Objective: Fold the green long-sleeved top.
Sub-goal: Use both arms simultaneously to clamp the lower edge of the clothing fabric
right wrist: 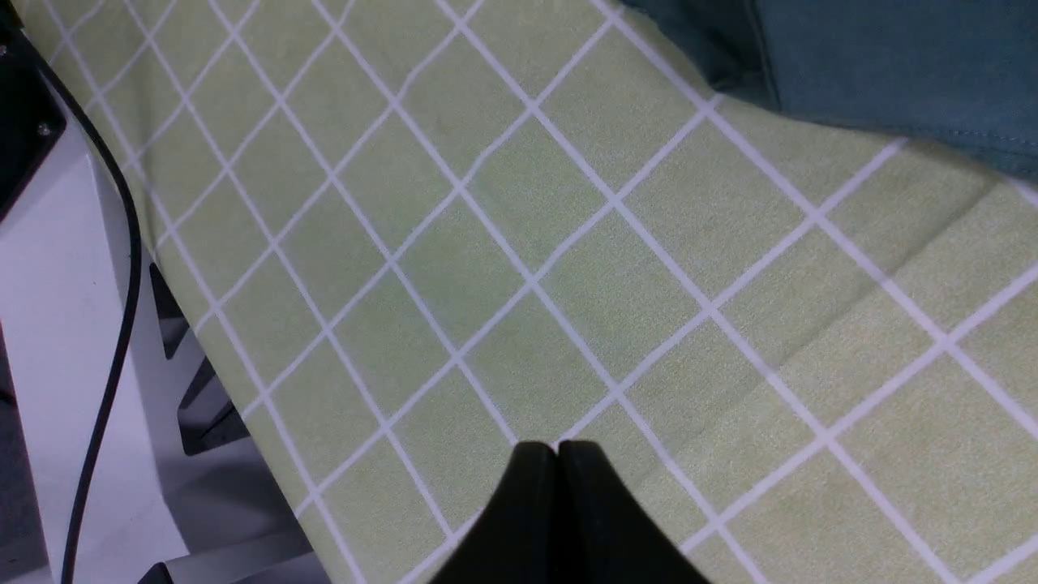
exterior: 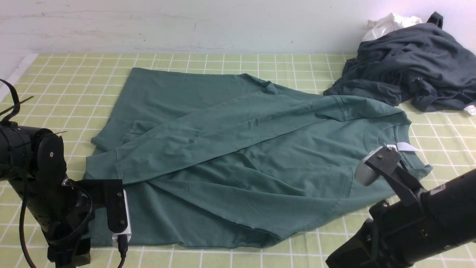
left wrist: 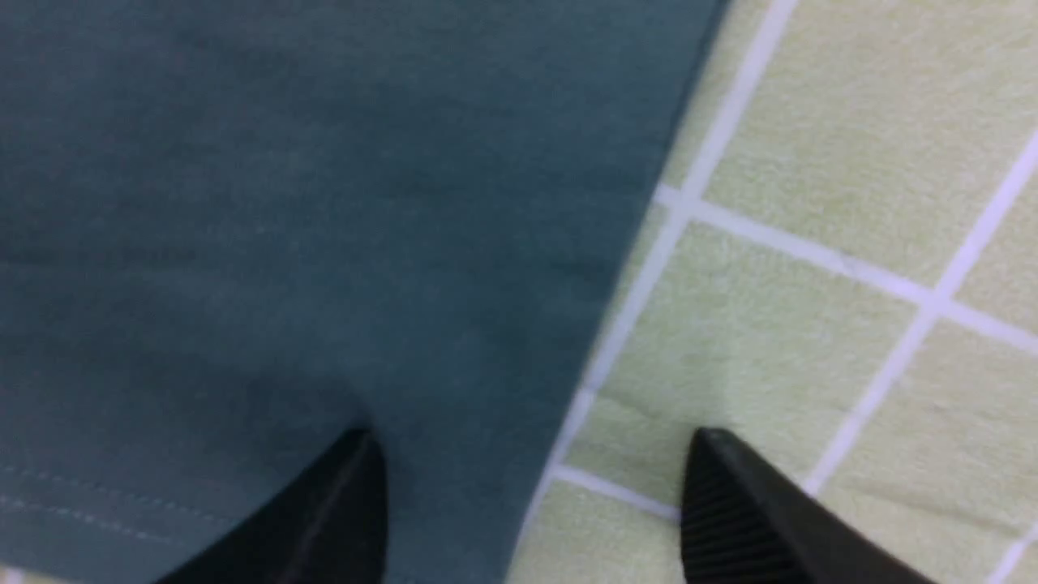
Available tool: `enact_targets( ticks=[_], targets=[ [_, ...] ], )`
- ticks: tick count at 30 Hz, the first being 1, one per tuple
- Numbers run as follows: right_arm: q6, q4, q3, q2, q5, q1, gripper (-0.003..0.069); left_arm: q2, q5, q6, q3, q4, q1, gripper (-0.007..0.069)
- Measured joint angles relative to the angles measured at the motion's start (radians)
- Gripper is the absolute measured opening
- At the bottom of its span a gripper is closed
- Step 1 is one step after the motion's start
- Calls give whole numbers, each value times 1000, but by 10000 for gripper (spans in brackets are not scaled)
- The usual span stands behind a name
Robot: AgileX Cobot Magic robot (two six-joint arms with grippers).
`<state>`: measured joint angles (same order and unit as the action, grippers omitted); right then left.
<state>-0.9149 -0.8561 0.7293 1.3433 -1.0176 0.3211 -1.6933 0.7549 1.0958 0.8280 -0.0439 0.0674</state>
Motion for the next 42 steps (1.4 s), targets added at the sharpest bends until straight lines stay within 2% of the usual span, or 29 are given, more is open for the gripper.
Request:
enact_targets(
  ticks=[7,14,18,21,23,28,32,35,37,40,42],
  targets=[
    [-15,-4,0,0,-3,0,-15,10,-3,-50,-2,-44,6,210],
    [-18,-12,0,0,-4,0,-15,29,-28,-84,-11,-78,6,66],
    [-18,-12,0,0,-9,0,-15,59,-35,-102,-11,-85,6,57],
    [-18,-15,0,0,-13,0,-15,74,-54,-113,-11,-89,6,83],
    [-18,-18,0,0,-13,0,-15,76,-57,-114,-11,-91,6,122],
    [-18,-19,0,0,-13,0,-15,55,-86,-114,-11,-93,6,287],
    [-18,-19,0,0,-14,0,-15,19,-80,-114,-11,-96,6,342],
    [-18,-19,1,0,-16,0,-15,15,-77,-117,-10,-104,6,307],
    [-20,-19,1,0,-18,0,-15,14,-77,-129,-10,-108,6,235],
    [-22,-19,1,0,-21,0,-15,18,-83,-175,-11,-122,6,86],
    [-22,-19,1,0,-22,0,-15,31,-85,-208,-11,-124,6,34]
  ],
)
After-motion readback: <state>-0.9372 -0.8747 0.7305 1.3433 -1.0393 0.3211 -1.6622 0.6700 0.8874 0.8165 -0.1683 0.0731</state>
